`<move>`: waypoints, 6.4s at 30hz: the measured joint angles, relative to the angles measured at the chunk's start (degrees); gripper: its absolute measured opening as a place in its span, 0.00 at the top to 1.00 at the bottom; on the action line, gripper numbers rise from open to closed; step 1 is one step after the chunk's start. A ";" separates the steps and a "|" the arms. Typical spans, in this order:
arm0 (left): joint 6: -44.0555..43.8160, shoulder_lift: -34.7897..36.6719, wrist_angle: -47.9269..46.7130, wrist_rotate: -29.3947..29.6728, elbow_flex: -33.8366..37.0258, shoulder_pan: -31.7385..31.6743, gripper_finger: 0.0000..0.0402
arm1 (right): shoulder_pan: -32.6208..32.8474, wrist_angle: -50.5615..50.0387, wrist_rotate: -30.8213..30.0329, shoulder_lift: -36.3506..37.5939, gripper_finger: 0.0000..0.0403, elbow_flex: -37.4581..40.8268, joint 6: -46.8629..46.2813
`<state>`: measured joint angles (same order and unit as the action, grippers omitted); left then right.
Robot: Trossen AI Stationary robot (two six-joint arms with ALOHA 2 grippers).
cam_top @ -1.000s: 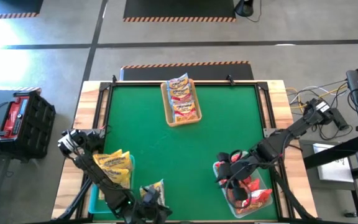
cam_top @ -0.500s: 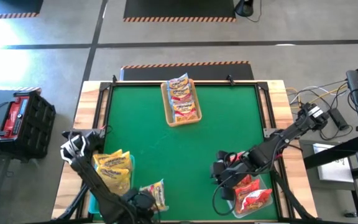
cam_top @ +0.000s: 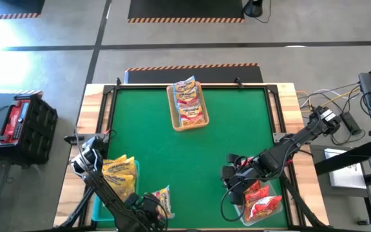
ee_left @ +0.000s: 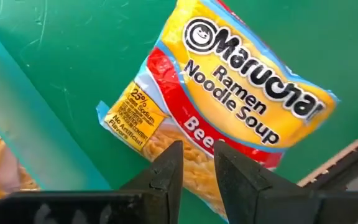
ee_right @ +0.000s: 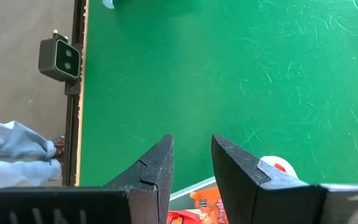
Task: Sort Maruchan noodles
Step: Put the blue noodle pack into the yellow bin
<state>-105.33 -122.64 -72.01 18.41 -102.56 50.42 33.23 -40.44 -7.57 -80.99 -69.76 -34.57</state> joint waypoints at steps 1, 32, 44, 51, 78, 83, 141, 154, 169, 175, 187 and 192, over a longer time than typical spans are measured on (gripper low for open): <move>-0.03 -0.08 0.07 0.00 0.22 -0.07 0.82 | 0.00 -0.10 0.00 0.08 0.76 0.00 -0.04; 25.50 0.52 5.31 2.63 3.71 -22.80 1.00 | 0.00 -16.38 -1.06 12.10 0.76 -2.21 -1.96; 14.79 3.11 14.36 -6.69 2.16 -17.68 1.00 | 0.00 -23.38 -2.41 18.54 0.76 -2.12 2.80; 11.14 0.03 12.42 -5.84 2.46 -19.78 1.00 | -0.02 -25.50 -3.76 20.76 0.76 -2.08 10.32; 33.87 -2.58 24.21 2.03 -0.44 -40.56 1.00 | -5.49 -16.49 -19.41 20.30 0.76 2.46 16.68; 28.91 -1.53 18.30 2.81 1.27 -37.77 1.00 | -12.92 -1.89 -12.34 20.74 0.76 9.54 23.50; 27.15 2.19 38.10 1.16 25.09 -39.21 1.00 | -50.98 24.19 39.31 -21.66 0.32 2.61 17.16; 26.16 2.19 39.51 1.53 25.46 -39.00 1.00 | -47.34 23.58 38.17 -21.68 0.31 3.88 16.90; 24.64 1.76 40.92 3.19 23.58 -38.87 1.00 | -45.48 24.30 34.95 -21.81 0.42 4.02 17.38; 23.01 1.78 41.05 3.73 23.67 -38.83 1.00 | -45.33 24.19 35.05 -21.83 0.57 3.90 17.69; 20.25 2.83 41.55 5.60 23.06 -38.50 1.00 | -45.26 21.39 36.13 -19.11 0.89 3.81 19.14; 20.60 6.11 40.61 8.04 23.72 -37.26 1.00 | -45.50 20.13 37.56 -17.19 0.94 3.82 20.52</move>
<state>-84.73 -116.53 -31.40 26.45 -78.84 13.16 -12.27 -20.31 29.99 -98.18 -65.93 -14.04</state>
